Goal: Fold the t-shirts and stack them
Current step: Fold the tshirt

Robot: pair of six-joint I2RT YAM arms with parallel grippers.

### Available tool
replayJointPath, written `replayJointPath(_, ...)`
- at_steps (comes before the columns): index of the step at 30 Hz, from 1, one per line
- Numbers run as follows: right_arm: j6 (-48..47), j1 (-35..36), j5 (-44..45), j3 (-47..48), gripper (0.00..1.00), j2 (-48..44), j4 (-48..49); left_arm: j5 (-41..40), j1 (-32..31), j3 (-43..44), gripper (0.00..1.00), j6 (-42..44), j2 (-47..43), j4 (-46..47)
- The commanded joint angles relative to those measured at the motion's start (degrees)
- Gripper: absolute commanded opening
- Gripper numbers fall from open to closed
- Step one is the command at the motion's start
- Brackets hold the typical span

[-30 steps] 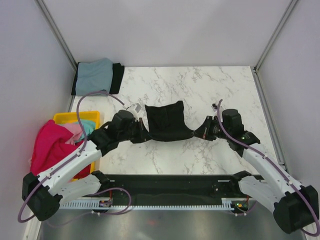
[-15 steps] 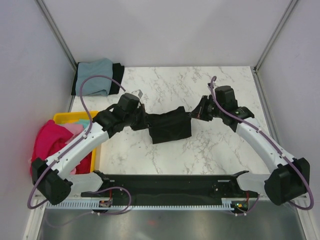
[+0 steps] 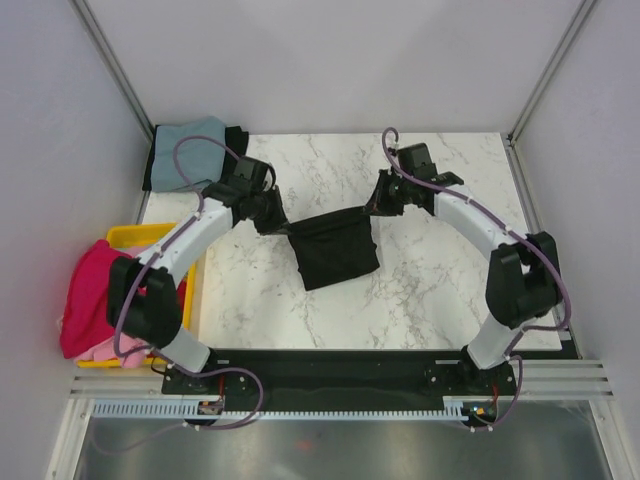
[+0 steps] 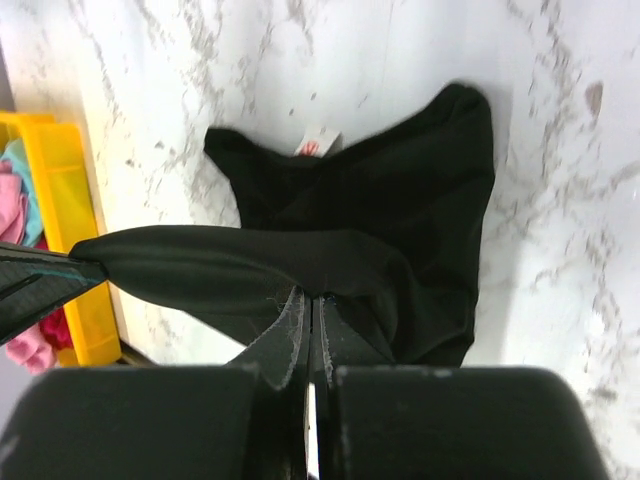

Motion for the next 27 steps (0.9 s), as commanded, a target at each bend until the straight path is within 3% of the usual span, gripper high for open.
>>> replayJointPath(1,-1.7,-1.1,1.8,6.2,0.0,5.5,0.8,4.7,2.7,6.1,0.02,5.4,7.1,0.8)
replayJointPath(8,-1.5,-2.5,0.9,16.0,0.0,20.7,1.2,6.6,5.2,18.5,0.02,8.3,26.6,0.2)
replayJointPath(15,-2.2,-3.5,-1.5,22.6,0.03,30.7,1.2,5.5,6.1,22.6,0.07,8.6,33.1,0.0)
replayJointPath(16,-2.0,-3.8,-1.8,22.6,0.04,30.9,1.2,5.4,6.2,23.0,0.11,8.7,33.1,0.0)
replayJointPath(17,-1.9,-4.3,-1.6,22.4,0.06,30.9,1.2,5.6,6.3,24.0,0.22,8.9,33.2,-0.1)
replayJointPath(19,-1.6,-5.2,-0.6,21.8,0.08,30.0,1.2,6.1,6.3,25.5,0.32,9.6,33.4,-0.3)
replayJointPath(20,-1.4,-5.4,-0.1,21.2,0.08,29.6,1.2,6.1,6.3,27.2,0.43,9.8,33.3,-0.3)
replayJointPath(23,-1.3,-6.1,1.6,20.2,0.08,26.8,1.2,5.6,6.3,30.2,0.53,10.5,32.2,-1.4)
replayJointPath(27,-1.9,-6.4,1.1,18.9,0.04,23.1,1.2,4.9,6.2,31.5,0.56,10.8,30.9,-2.5)
